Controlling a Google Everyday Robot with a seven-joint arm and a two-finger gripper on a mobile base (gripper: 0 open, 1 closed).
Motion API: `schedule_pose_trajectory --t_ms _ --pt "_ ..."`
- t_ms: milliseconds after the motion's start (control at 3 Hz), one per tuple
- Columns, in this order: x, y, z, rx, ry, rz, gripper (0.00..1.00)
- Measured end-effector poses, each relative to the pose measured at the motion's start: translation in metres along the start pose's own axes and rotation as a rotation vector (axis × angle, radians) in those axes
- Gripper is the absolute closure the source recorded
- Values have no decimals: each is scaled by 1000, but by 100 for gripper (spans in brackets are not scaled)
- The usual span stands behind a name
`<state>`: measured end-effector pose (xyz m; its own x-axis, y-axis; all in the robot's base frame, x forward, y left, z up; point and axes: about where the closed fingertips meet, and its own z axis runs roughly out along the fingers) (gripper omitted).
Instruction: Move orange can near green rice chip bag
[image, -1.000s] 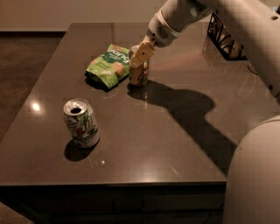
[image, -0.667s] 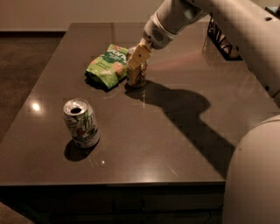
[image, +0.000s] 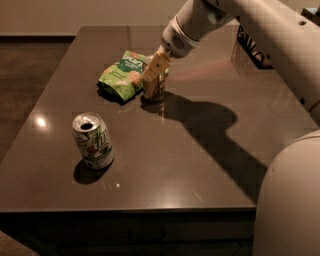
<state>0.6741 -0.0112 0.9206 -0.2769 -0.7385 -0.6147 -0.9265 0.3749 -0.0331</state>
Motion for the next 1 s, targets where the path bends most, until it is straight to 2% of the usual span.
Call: schedule_pose_trajectory --t_ms 333,667,1000 --pt "0 1 3 -4 1 -1 13" --pt "-1 1 5 -8 3 -2 0" --pt "-1 1 5 -8 3 -2 0"
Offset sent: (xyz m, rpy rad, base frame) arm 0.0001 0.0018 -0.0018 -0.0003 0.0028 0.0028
